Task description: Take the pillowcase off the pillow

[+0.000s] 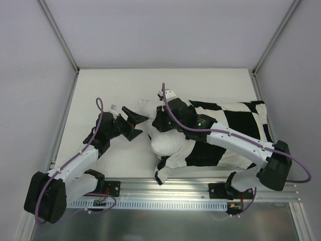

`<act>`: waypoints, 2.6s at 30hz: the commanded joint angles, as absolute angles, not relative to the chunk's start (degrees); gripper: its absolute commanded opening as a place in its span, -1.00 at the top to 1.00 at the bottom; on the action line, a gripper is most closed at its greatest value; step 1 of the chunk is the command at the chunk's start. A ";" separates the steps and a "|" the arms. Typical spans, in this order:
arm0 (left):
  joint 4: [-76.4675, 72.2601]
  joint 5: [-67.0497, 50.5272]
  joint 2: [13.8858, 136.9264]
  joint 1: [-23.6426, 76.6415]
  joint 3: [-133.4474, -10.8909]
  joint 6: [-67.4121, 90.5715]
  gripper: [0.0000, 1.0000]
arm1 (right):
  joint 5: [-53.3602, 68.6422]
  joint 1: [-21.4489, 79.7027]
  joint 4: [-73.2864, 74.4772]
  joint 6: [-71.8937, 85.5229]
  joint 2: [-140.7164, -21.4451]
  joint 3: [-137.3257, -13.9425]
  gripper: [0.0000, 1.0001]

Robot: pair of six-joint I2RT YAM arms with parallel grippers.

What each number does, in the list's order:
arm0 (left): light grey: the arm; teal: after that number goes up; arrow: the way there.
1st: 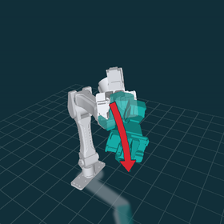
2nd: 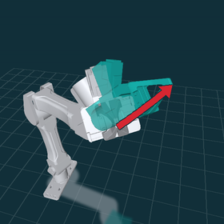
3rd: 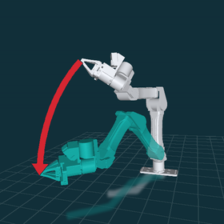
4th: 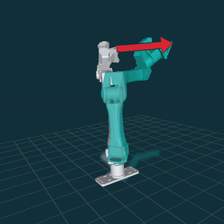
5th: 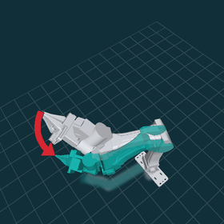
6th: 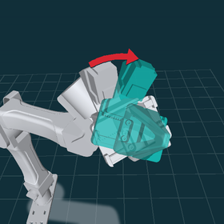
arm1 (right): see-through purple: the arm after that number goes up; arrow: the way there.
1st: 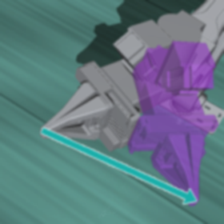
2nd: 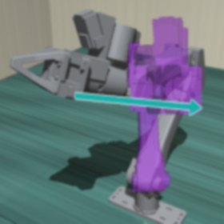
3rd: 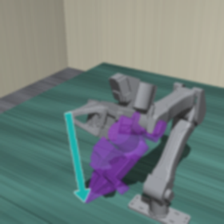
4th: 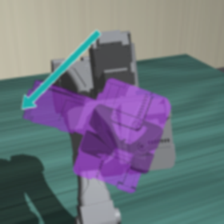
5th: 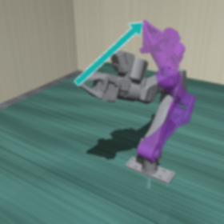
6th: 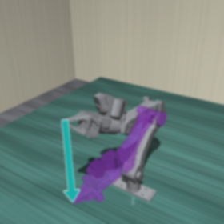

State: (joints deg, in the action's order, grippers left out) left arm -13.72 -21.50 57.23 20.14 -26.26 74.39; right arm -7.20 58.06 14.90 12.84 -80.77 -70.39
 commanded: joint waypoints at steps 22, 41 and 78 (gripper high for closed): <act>-22.94 -25.22 69.94 22.59 -34.54 76.55 -0.97 | -2.90 59.94 10.28 14.42 -81.83 -73.30 0.99; -10.20 -29.17 67.86 13.46 -38.06 66.28 1.00 | -23.28 55.39 35.68 3.95 -69.02 -78.25 -0.83; 10.54 -37.88 63.46 -24.34 -46.84 52.38 1.00 | 11.38 -9.75 28.45 21.01 -44.74 -31.98 0.99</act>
